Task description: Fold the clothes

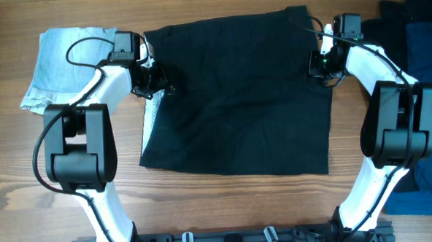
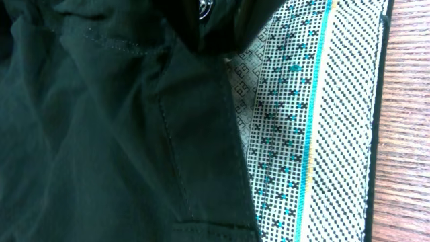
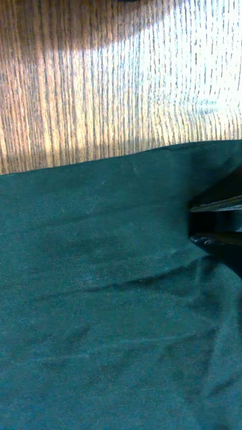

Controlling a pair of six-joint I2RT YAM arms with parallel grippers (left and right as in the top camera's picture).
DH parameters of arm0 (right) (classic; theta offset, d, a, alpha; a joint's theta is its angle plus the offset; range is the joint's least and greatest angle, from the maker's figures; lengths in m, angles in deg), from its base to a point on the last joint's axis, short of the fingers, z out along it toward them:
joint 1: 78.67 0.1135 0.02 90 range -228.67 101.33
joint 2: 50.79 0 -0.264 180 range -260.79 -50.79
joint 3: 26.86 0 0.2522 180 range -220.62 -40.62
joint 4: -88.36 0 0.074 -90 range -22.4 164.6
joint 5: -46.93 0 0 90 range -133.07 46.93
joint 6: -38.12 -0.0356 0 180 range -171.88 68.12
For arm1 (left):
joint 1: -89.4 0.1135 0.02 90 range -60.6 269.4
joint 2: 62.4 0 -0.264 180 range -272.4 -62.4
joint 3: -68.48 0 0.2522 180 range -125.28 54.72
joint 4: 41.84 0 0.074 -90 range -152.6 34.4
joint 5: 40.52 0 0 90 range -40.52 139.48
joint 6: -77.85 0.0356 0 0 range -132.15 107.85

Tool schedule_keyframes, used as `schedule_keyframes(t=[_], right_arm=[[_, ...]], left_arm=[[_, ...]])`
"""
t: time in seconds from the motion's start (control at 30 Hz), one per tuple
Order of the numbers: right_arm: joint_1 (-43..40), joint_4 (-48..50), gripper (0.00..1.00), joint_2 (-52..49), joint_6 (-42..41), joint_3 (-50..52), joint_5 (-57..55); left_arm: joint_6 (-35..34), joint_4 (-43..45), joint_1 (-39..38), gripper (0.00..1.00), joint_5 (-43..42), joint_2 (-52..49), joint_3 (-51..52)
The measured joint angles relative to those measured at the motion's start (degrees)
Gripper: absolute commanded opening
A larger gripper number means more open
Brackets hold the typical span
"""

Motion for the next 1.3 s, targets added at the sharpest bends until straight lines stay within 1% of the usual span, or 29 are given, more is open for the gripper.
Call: schedule_keyframes(t=[0.17, 0.33, 0.5, 0.63, 0.7, 0.73, 0.77, 0.8, 0.83, 0.87, 0.9, 0.93, 0.97, 1.07, 1.17, 1.3], right_arm=[[0.0, -0.04, 0.12, 0.0, 0.0, -0.02, 0.0], [0.0, -0.15, 0.12, 0.0, 0.0, -0.11, 0.0], [0.0, -0.37, 0.11, 0.11, 0.0, -0.11, -0.02], [0.0, -1.66, 0.12, 0.5, 0.0, -0.11, -0.87], [0.0, -1.86, 0.11, 0.52, 0.0, -0.11, -1.11], [0.0, -1.86, 0.11, 0.52, 0.0, -0.11, -1.14], [0.0, -1.92, 0.11, 0.63, 0.0, -0.11, -1.31], [0.0, -2.56, 0.13, 0.98, 0.0, -0.11, -1.51], [0.0, -3.21, 0.2, 1.51, 0.0, -0.09, -1.57], [0.0, -4.76, 0.32, 2.84, 0.0, -0.11, -1.7], [0.0, -5.62, 0.5, 4.37, 0.31, -0.11, -1.77], [0.0, -7.91, 0.59, 6.93, 0.17, -0.11, -1.95], [0.0, -10.23, 0.61, 9.92, 0.35, -0.11, -1.97], [0.0, -13.84, 0.61, 15.26, 0.85, -0.59, -1.97], [0.0, -16.09, 0.61, 16.02, 1.99, -0.74, -1.99], [0.0, -16.83, 0.6, 16.02, 2.4, -0.74, -2.12]], left_arm=[[1.68, -0.02, 0.0, 0.04, -0.42, 0.02, 0.0], [2.1, -0.04, 0.39, 0.04, -0.66, 2.99, 0.09], [4.35, -1.95, 3.21, 0.04, -0.85, 5.53, 0.09], [4.92, -4.2, 6.91, 0.04, 2.27, 5.57, 0.11], [4.94, -4.39, 7.13, 0.04, 3.82, 5.57, 0.11], [4.94, -4.39, 7.08, 0.05, 4.13, 5.57, 0.11], [4.92, -4.39, 7.06, 0.08, 4.2, 5.57, 0.11], [4.94, -4.39, 6.93, 0.13, 4.11, 5.57, 0.11], [4.98, -4.52, 6.91, 0.2, 3.91, 5.57, 0.11], [5.22, -5.77, 6.88, 0.27, 3.61, 5.57, 0.09], [5.29, -7.3, 6.84, 0.31, 3.3, 5.57, 0.13], [5.44, -9.2, 6.84, 0.31, 3.06, 5.57, 0.2], [5.88, -11.8, 6.84, 0.33, 2.89, 5.55, 0.31], [7.78, -14.78, 6.84, 0.37, 0.15, 5.09, 0.52], [10.99, -16.24, 6.8, 0.44, -4.68, 4.39, 1.57], [13.53, -16.39, 6.75, 0.44, -7.08, 4.04, 2.97]])
